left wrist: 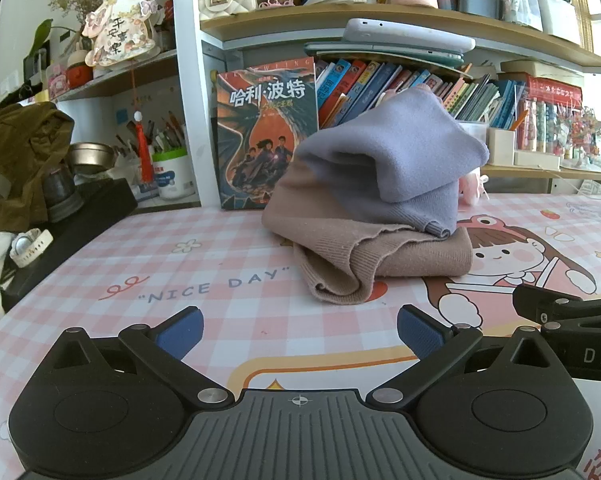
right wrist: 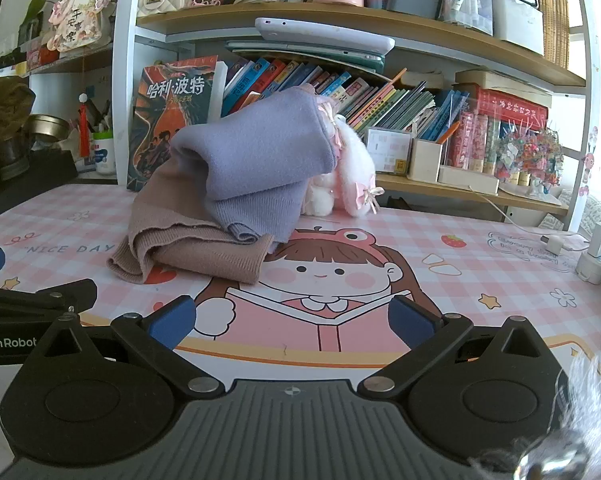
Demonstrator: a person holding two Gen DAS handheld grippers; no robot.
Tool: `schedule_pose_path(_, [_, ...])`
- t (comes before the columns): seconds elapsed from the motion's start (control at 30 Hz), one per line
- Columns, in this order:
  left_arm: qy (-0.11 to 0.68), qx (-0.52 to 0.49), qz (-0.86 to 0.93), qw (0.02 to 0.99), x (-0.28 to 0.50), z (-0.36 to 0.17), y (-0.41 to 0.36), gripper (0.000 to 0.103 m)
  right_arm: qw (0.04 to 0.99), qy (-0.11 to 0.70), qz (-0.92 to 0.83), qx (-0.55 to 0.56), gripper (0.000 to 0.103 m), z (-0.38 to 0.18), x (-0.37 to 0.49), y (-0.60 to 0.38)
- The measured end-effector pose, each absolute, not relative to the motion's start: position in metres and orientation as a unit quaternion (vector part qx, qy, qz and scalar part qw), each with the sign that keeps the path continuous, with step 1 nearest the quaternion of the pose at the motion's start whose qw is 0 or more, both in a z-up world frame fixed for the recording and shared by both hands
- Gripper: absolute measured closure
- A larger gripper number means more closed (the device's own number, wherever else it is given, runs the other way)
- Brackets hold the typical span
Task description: Fold clothes
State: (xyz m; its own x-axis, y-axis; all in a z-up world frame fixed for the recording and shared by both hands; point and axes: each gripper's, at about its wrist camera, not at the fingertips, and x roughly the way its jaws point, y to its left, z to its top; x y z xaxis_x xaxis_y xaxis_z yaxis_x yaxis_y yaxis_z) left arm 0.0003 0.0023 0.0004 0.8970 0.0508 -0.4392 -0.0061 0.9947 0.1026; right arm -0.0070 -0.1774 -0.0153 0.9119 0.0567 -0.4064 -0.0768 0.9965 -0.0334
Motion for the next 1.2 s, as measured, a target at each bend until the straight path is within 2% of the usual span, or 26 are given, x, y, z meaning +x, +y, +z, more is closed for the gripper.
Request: schedule_pose_path(1.2, [0.215,0.043,0.026,0.975,-0.0032,0.002,0.0056,0.0,0.975,0.213,0.055,-0.023,0.0,-0.0162,-0.0055,-0.1769])
